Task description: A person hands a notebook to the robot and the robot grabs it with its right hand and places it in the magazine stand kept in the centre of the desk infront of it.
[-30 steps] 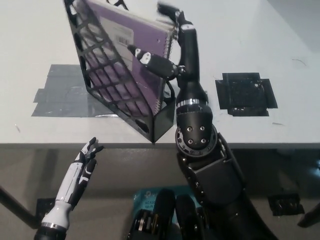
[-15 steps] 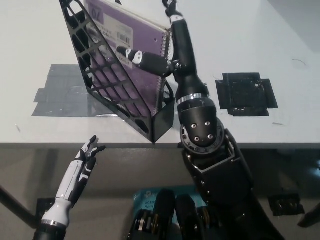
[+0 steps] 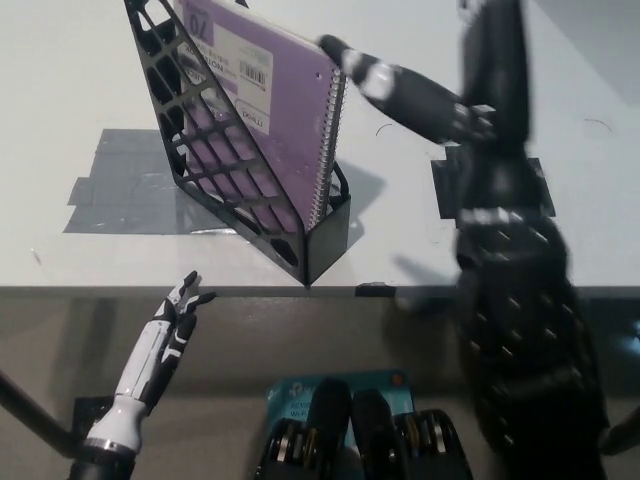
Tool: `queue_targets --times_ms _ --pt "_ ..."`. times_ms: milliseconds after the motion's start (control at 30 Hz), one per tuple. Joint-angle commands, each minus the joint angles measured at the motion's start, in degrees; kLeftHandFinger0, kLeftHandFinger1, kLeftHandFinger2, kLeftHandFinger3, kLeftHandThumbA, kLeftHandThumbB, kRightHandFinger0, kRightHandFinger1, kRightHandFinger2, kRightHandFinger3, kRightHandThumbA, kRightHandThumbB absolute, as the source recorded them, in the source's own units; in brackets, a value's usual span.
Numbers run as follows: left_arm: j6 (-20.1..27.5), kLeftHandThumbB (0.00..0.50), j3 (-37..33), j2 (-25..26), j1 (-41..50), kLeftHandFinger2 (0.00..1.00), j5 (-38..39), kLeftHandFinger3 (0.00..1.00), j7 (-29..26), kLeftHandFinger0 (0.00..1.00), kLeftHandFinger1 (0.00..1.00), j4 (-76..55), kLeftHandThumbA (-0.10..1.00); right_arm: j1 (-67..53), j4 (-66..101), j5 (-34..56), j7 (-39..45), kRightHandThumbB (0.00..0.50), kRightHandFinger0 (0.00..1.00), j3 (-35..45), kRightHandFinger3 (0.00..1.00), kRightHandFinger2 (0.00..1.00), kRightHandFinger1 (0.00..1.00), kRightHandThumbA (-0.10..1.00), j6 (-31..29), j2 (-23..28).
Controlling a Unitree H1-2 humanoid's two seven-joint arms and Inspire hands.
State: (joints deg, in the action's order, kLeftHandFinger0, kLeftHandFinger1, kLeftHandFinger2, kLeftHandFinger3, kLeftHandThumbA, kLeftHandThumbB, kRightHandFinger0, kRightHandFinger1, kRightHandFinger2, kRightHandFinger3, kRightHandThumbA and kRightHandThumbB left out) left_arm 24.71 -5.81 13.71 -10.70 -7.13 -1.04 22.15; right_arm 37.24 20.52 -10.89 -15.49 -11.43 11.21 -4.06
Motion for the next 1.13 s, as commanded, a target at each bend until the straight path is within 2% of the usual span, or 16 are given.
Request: queue_targets --times_ms 0,33,133,200,333,433,533,633,700,867,900,1000,1100 --pt "2.2 0.5 -0.4 -0.1 1.2 1.0 -0.3 1.0 0.1 1.0 1.0 -2.8 1.0 -6.8 21.1 -1.9 6.7 0.299 1.0 1.5 1.0 1.0 1.0 1.0 -1.0 6.3" --pt "2.2 0.5 -0.6 -0.2 2.0 1.0 0.4 1.0 0.9 1.0 1.0 -3.2 1.0 -9.8 23.0 -2.0 7.3 0.29 1.0 1.4 1.0 1.0 1.0 1.0 -1.7 7.7" --pt "2.2 0.5 -1.3 -0.6 4.4 1.0 1.9 1.0 2.8 1.0 1.0 -6.0 1.0 -15.8 24.6 -0.9 7.5 0.332 1.0 1.5 1.0 1.0 1.0 1.0 -3.1 9.6" --pt "2.2 0.5 -1.8 -0.7 5.6 1.0 2.5 1.0 3.7 1.0 1.0 -7.8 1.0 -18.8 25.0 0.0 7.5 0.333 1.0 1.7 1.0 1.0 1.0 1.0 -4.0 10.4" --pt "2.2 0.5 -3.0 -0.3 10.0 1.0 4.2 1.0 6.0 1.0 1.0 -12.0 1.0 -28.6 22.4 2.3 7.4 0.28 1.0 2.6 1.0 1.0 1.0 0.93 -8.4 13.2" --pt "2.2 0.5 -3.6 0.7 12.1 1.0 3.9 1.0 6.8 1.0 1.0 -13.6 1.0 -35.8 19.1 2.6 7.1 0.306 1.0 2.8 1.0 1.0 1.0 1.0 -10.5 13.7" --pt "2.2 0.5 -3.9 1.3 13.4 1.0 4.2 1.0 7.6 1.0 1.0 -14.2 1.0 -41.3 13.6 3.9 7.3 0.274 1.0 2.9 1.0 1.0 1.0 0.99 -13.7 13.8" --pt "2.2 0.5 -4.2 1.3 14.2 1.0 3.9 1.0 7.9 1.0 1.0 -14.0 1.0 -44.8 9.0 7.8 8.6 0.257 1.0 3.0 1.0 1.0 1.0 0.92 -15.1 13.3" --pt "2.2 0.5 -4.5 1.1 15.6 1.0 3.7 1.0 7.9 1.0 1.0 -13.6 1.0 -47.8 5.3 9.7 10.4 0.258 1.0 2.1 1.0 1.0 1.0 0.95 -15.2 13.1" --pt "2.2 0.5 -4.7 0.8 19.0 1.0 3.1 1.0 7.1 1.0 1.0 -13.0 1.0 -52.4 -2.5 12.8 15.2 0.217 1.0 -0.8 1.0 1.0 1.0 0.95 -15.5 13.1" --pt "2.2 0.5 -4.6 0.7 19.6 1.0 3.0 1.0 6.6 1.0 1.0 -12.6 1.0 -52.7 -4.9 13.8 16.3 0.221 1.0 -1.2 1.0 1.0 1.0 0.96 -14.8 12.9" --pt "2.2 0.5 -3.6 0.4 20.0 1.0 4.4 1.0 6.6 1.0 1.0 -11.3 1.0 -52.1 -8.0 13.4 18.6 0.279 1.0 -2.5 1.0 1.0 1.0 1.0 -12.9 13.4" --pt "2.2 0.5 -2.9 0.1 20.3 1.0 5.0 1.0 6.6 1.0 1.0 -10.7 1.0 -51.8 -8.8 12.1 19.4 0.281 1.0 -3.5 1.0 1.0 1.0 1.0 -12.5 13.9"
